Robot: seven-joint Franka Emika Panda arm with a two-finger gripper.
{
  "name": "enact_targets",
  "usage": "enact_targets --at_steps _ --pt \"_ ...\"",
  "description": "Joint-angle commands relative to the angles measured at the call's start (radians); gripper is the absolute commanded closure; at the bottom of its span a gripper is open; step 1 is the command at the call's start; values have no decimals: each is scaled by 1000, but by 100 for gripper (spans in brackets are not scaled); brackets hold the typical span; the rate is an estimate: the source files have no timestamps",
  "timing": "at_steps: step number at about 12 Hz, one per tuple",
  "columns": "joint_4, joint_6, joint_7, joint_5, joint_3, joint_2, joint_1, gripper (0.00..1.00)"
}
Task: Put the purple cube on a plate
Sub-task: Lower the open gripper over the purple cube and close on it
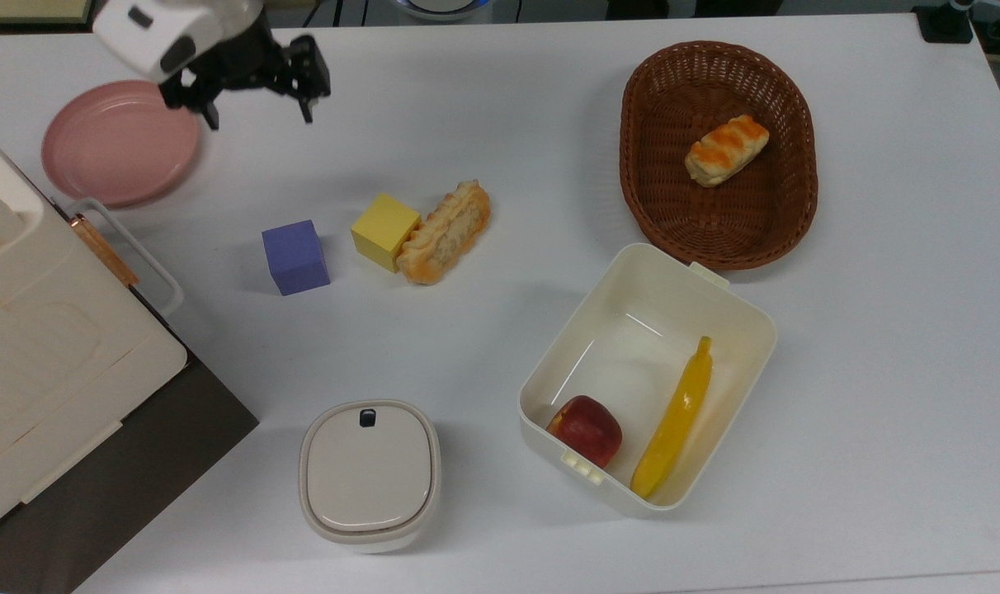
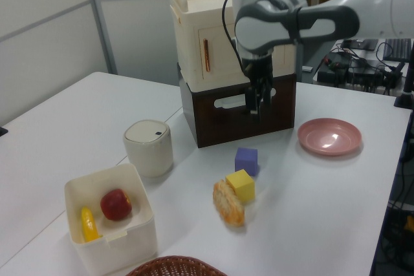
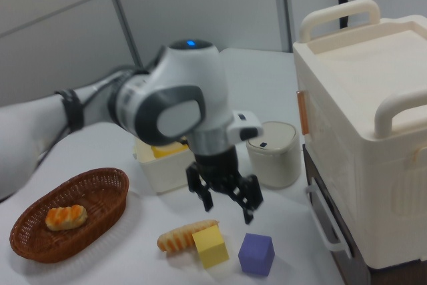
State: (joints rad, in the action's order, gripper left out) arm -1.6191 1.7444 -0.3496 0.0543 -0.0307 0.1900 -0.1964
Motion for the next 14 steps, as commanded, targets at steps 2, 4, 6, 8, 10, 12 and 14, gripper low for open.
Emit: enact_targets --at_steps 2,4,6,8,10,12,14 --pt "-34 107 -46 18 -1 72 -23 0" --pt "-38 133 -54 18 -1 107 -26 0" --pt "-38 159 -54 18 -1 133 -34 0" --pt "-38 207 -54 19 -1 173 -35 0" --pt "-38 230 -54 19 -1 190 -34 0" --pt "-39 231 -55 21 0 192 -34 0" --pt "-39 234 -55 30 0 203 -34 0"
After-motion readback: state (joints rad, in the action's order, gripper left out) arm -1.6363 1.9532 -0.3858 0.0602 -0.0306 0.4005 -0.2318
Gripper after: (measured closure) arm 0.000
